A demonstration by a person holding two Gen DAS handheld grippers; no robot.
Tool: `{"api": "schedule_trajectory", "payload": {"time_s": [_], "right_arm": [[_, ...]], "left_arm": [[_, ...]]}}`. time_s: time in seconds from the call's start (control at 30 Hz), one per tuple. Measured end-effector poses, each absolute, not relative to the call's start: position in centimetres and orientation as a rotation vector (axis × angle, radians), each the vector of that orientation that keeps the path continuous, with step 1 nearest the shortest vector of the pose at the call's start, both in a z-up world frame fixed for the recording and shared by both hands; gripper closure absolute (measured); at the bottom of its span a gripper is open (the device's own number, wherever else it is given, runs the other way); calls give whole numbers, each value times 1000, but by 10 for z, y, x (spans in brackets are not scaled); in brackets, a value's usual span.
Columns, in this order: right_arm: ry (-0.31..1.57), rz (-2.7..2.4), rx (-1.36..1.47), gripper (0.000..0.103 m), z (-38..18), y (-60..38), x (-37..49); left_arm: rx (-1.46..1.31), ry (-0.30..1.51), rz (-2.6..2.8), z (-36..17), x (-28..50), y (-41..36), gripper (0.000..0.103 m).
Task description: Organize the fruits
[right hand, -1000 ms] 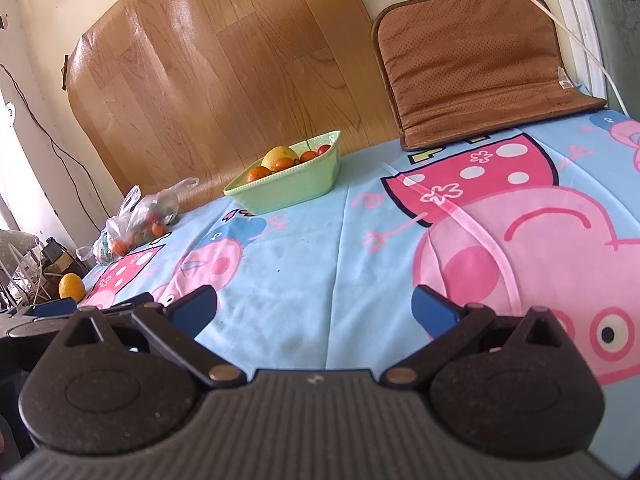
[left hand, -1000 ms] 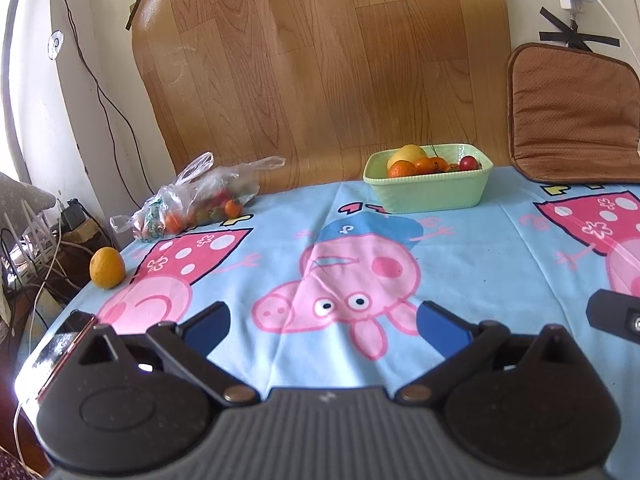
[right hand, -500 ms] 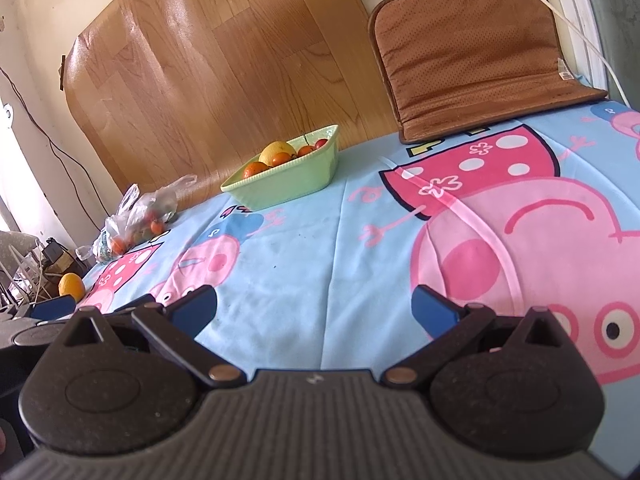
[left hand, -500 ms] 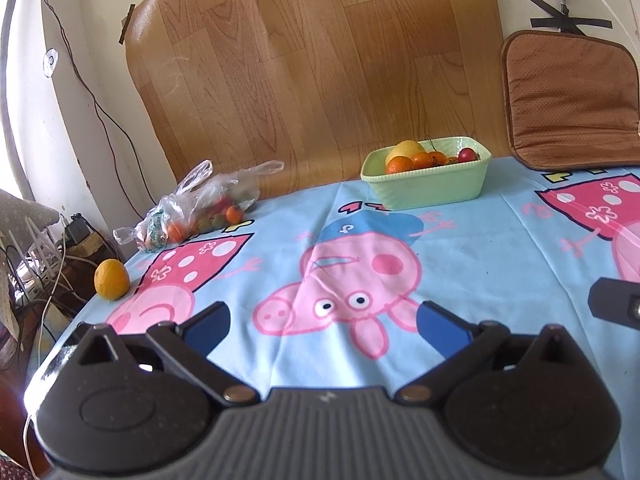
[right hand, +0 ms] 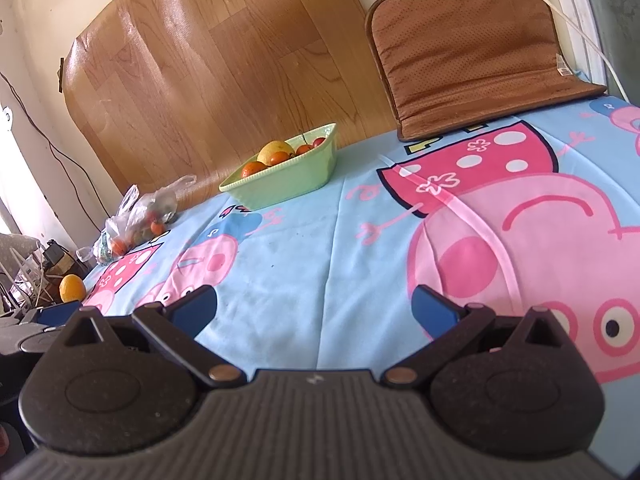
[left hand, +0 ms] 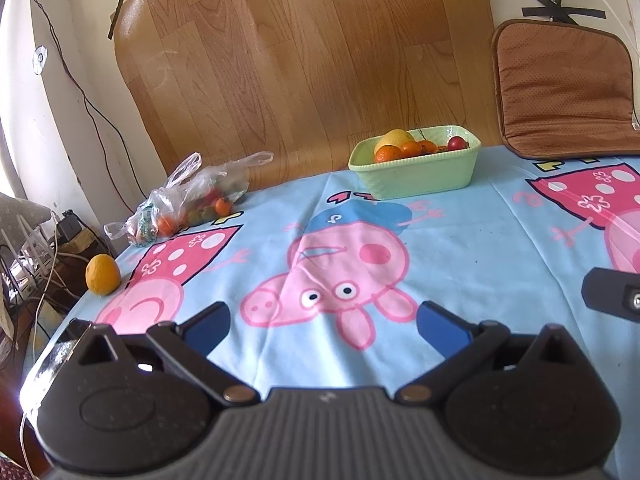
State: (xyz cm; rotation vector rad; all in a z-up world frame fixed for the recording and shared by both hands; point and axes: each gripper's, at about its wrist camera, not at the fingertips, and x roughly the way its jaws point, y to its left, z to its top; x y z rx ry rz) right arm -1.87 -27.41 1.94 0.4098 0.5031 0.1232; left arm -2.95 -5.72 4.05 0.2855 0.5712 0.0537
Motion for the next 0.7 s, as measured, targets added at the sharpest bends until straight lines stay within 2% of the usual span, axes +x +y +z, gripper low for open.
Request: {"api": "schedule_trajectory", "payload": {"time_s": [0.7], "right_arm": [[507, 136, 406, 0, 20, -272, -18]], "left_arm": [[265, 616, 61, 37, -25, -55, 0]]}}
